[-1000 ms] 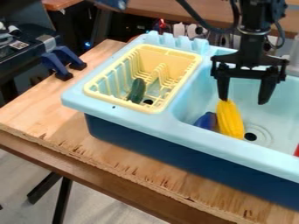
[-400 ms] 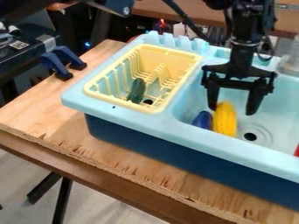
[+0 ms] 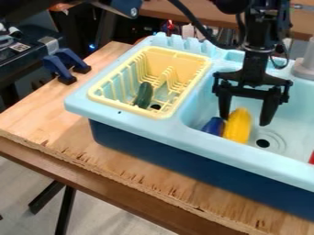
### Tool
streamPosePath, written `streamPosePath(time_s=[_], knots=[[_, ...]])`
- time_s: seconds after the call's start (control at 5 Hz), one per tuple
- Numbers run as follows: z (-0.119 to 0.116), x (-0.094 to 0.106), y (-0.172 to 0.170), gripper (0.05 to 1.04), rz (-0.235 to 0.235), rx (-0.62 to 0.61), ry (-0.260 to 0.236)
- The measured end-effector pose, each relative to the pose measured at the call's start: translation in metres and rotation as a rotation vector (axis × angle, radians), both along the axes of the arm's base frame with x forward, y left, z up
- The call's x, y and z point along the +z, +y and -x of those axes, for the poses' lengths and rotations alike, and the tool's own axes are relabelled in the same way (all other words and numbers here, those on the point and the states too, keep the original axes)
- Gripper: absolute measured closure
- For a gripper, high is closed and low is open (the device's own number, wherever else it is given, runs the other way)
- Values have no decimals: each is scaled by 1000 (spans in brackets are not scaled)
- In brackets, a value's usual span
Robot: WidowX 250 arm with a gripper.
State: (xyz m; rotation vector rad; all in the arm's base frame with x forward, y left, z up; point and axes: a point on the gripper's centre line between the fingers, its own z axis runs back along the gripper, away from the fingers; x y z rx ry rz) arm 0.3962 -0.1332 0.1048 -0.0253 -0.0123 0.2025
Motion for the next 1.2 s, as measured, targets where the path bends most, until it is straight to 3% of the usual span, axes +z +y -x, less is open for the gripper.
streamPosePath(time_s=[0.2, 0.4, 0.8, 1.0, 1.2], knots=[[3, -3, -2, 394, 0, -15, 9], [6, -4, -3, 461, 4, -28, -1], [5, 0, -4, 470, 13, -68, -23], [-15, 42, -18, 497, 35, -130, -145], [-26, 59, -31, 497, 64, -148, -217]])
